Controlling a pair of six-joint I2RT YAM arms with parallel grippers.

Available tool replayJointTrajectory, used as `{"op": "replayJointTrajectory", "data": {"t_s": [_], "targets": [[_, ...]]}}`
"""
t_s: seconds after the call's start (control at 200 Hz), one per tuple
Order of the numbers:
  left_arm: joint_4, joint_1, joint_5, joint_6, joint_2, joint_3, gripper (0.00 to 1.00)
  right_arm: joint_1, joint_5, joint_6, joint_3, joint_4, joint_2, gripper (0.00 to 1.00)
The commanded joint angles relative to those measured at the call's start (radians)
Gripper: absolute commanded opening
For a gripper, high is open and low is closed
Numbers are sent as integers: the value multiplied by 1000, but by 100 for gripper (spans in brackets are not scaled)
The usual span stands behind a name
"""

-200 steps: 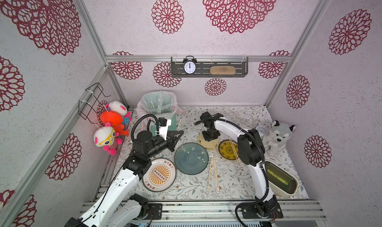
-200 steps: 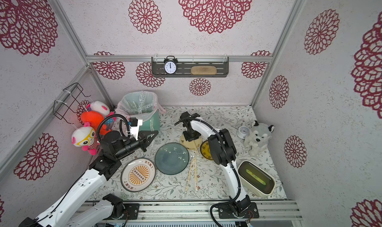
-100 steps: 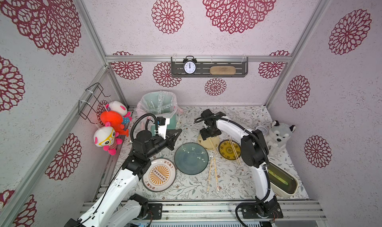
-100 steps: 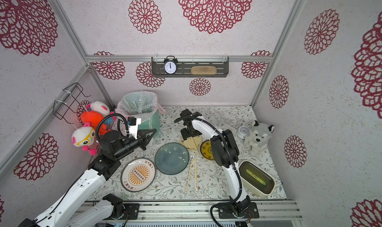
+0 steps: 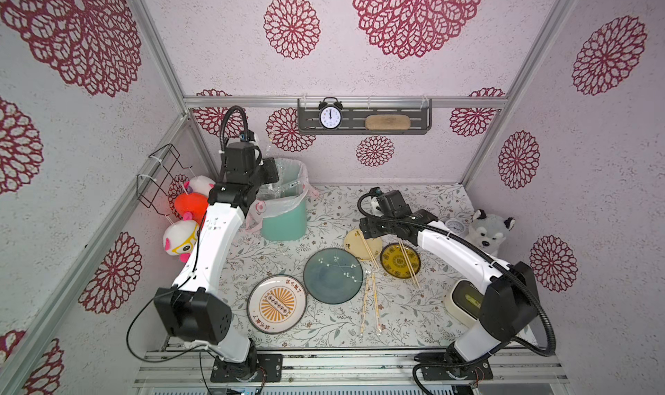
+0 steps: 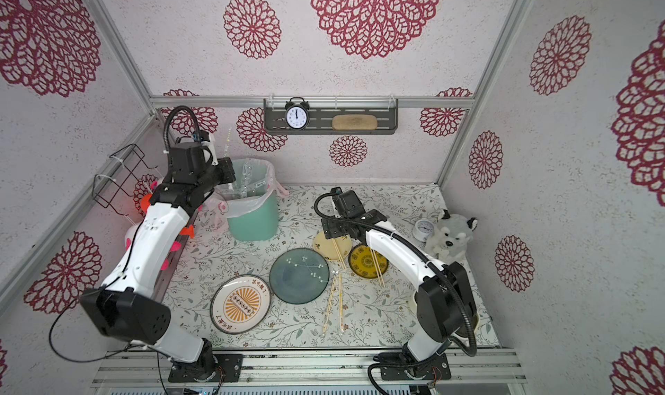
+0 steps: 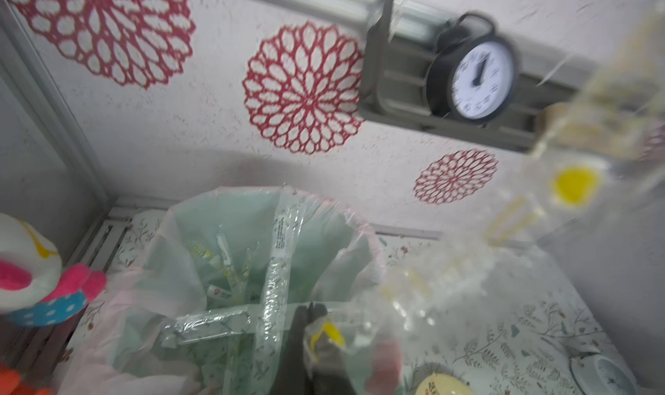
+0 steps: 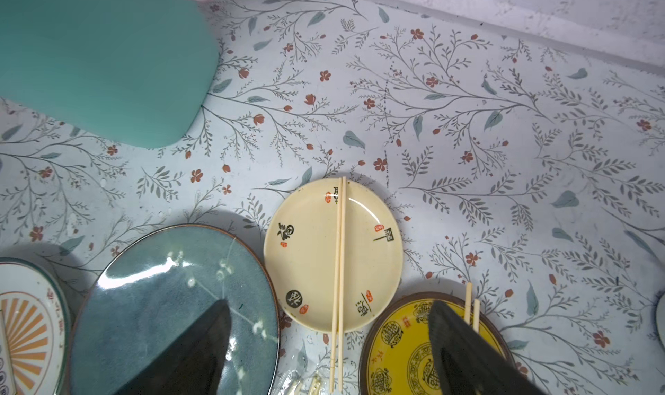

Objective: Remove the packaging of disposable chopsticks
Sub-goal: Place the packet bag in the trash bin.

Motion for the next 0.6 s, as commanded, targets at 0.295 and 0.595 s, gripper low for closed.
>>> {"op": "replayJointTrajectory", "data": {"t_s": [0.295, 0.595], "targets": [[-364, 13, -133, 57, 307, 339, 44, 6, -20, 43, -181, 136, -192, 87], [-250, -20, -181, 49, 122, 205, 98, 7, -44, 54, -204, 157, -218, 87]]}}
